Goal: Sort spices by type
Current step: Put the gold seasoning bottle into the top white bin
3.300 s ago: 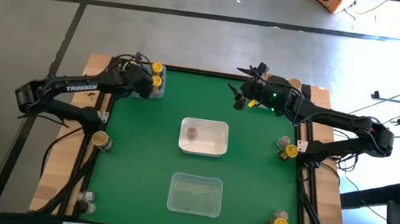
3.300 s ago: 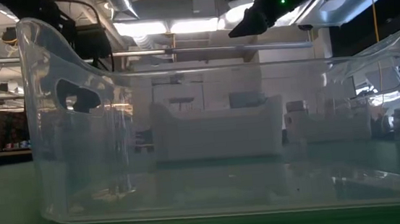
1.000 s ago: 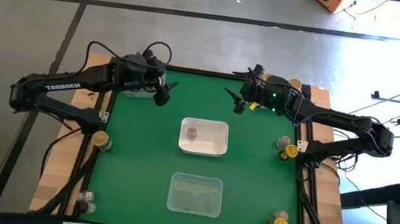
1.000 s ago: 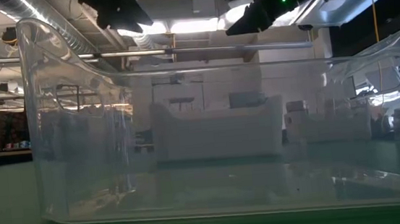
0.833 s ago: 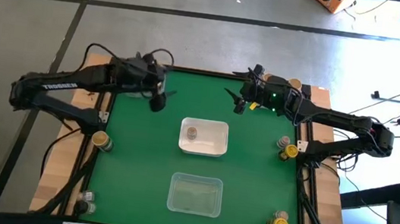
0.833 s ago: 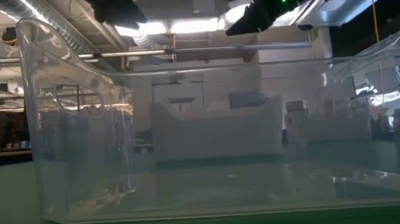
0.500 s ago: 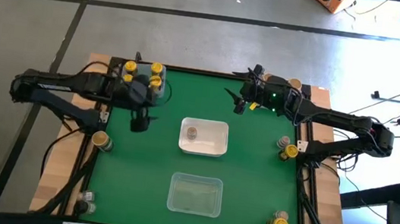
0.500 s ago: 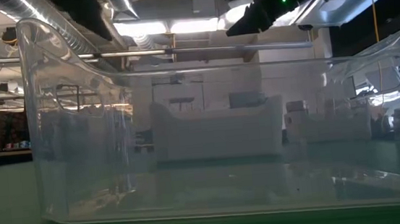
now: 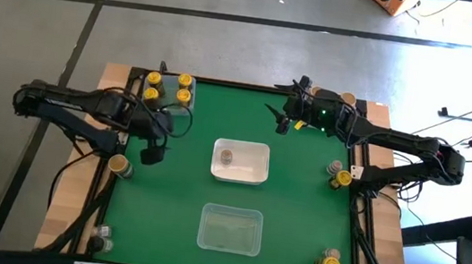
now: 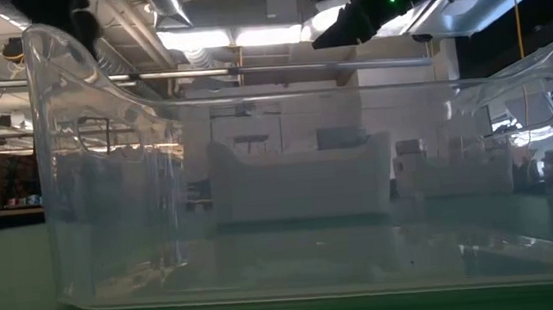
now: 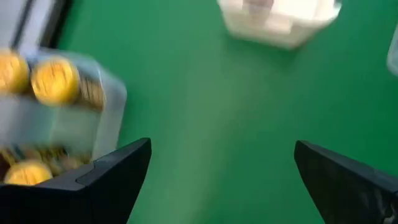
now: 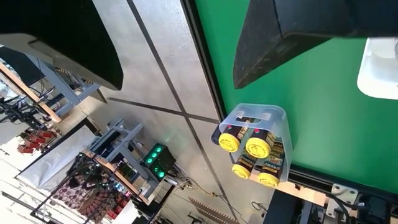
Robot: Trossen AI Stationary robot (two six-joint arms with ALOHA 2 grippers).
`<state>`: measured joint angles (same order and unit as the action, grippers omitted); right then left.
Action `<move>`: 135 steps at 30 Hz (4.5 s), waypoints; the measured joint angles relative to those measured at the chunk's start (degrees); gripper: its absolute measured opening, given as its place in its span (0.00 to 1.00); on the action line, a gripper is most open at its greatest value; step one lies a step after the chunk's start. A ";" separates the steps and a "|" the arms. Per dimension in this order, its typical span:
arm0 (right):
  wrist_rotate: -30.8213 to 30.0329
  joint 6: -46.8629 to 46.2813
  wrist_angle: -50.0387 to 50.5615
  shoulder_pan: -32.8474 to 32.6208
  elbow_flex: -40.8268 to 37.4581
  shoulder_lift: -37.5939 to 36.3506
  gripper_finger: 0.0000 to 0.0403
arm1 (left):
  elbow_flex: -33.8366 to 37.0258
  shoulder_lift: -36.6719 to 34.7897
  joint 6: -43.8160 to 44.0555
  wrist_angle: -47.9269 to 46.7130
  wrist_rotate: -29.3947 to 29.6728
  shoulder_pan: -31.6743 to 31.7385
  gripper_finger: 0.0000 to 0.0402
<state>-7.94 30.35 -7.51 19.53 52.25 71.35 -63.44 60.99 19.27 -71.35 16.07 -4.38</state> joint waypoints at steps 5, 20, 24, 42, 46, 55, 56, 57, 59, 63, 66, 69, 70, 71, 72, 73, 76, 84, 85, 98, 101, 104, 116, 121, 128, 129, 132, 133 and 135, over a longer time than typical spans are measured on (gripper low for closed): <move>0.00 0.50 -0.07 0.00 0.00 0.00 0.76 | 0.47 0.02 6.97 -5.55 -1.62 -1.20 0.98; 0.04 1.66 -0.11 0.00 0.00 0.00 0.76 | 3.56 5.01 15.45 -15.77 -11.53 -9.44 0.98; 0.04 1.68 -0.11 0.00 0.00 0.00 0.76 | 5.99 5.03 18.97 -16.94 -14.82 -11.40 0.98; 0.07 1.68 0.00 0.00 0.00 0.00 0.76 | 13.97 5.18 25.42 -17.16 -21.22 -21.37 0.98; 0.07 1.68 0.00 0.00 0.00 0.00 0.76 | 14.81 5.18 25.39 -16.39 -21.13 -21.61 0.98; 0.07 1.68 -0.03 0.00 0.00 0.00 0.76 | 14.75 5.18 25.37 -16.39 -20.58 -21.57 0.98; 0.07 1.68 -0.04 0.00 0.00 0.00 0.76 | 14.75 5.18 25.37 -16.39 -20.58 -21.57 0.97; 0.07 1.68 -0.04 0.00 0.00 0.00 0.76 | 14.77 5.29 25.32 -16.40 -20.58 -21.57 0.97; 0.07 1.68 -0.04 0.00 0.00 -0.01 0.76 | 14.85 6.06 24.69 -16.53 -20.65 -21.57 0.95; 0.09 1.68 -0.04 0.00 0.00 0.00 0.76 | 15.14 9.33 20.95 -16.51 -22.68 -21.57 0.91; 0.09 1.68 -0.04 -0.01 0.00 -0.01 0.76 | 15.22 12.11 18.96 -16.84 -23.57 -21.57 0.87; 0.09 1.68 -0.02 0.00 0.00 0.00 0.76 | 15.47 14.37 17.18 -16.64 -23.66 -21.57 0.85; 0.09 1.68 -0.04 0.00 0.00 0.00 0.76 | 15.52 14.99 16.74 -16.37 -23.64 -21.57 0.85; 0.09 1.67 -0.03 0.00 0.00 0.00 0.76 | 15.61 15.52 16.22 -15.86 -23.64 -21.57 0.85; 0.09 1.68 -0.02 -0.02 0.00 0.00 0.76 | 15.73 16.01 15.54 -15.47 -23.64 -21.57 0.84; 0.09 1.68 -0.03 0.00 0.00 -0.01 0.76 | 15.82 16.42 14.91 -15.13 -23.63 -21.57 0.84; 0.09 1.64 -0.04 0.00 0.00 0.00 0.76 | 15.98 17.14 13.26 -14.75 -23.62 -21.57 0.84; 0.09 1.60 -0.02 0.00 0.00 0.00 0.76 | 16.23 17.25 12.50 -14.98 -23.94 -21.57 0.73; 0.09 1.60 -0.04 0.00 0.00 0.00 0.76 | 16.22 17.25 12.54 -15.09 -24.20 -21.57 0.71; 0.09 1.49 -0.04 -0.02 0.00 0.00 0.76 | 9.36 17.27 19.50 -16.13 -22.29 -13.77 0.69; 0.09 1.49 -0.04 0.00 0.00 0.00 0.76 | 5.52 17.27 19.80 -16.60 -20.60 -10.48 0.69; 0.09 0.58 -0.03 -0.02 0.00 0.00 0.76 | 1.26 17.27 19.78 -16.29 -18.55 -7.24 0.69; 11.53 -6.85 -0.11 -0.04 0.00 0.00 0.76 | -14.76 17.33 11.66 -11.27 -7.88 3.02 0.69; 15.46 -7.89 -0.28 -0.04 0.00 0.03 0.75 | -17.08 17.40 4.91 -2.31 -5.00 6.86 0.69; 19.10 -9.37 -2.22 -0.07 0.00 2.94 0.64 | -17.33 17.44 -2.94 8.28 -1.37 9.90 0.69; 19.45 -9.41 -2.78 -0.07 0.00 3.46 0.61 | -17.33 17.44 -4.07 9.55 -0.52 10.13 0.69; 21.82 -9.55 -4.71 -0.07 0.00 4.75 0.52 | -17.33 17.44 -7.27 13.23 0.17 10.82 0.69; 22.83 -9.76 -6.04 -0.07 0.00 5.20 0.48 | -17.33 17.44 -8.23 14.30 0.23 11.07 0.69; 24.15 -10.94 -8.86 -0.07 0.00 6.09 0.42 | -17.33 17.54 -9.55 16.21 0.28 11.46 0.69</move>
<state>16.21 19.41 -16.37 19.46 52.25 77.44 -80.77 78.53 9.72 -55.14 16.35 7.07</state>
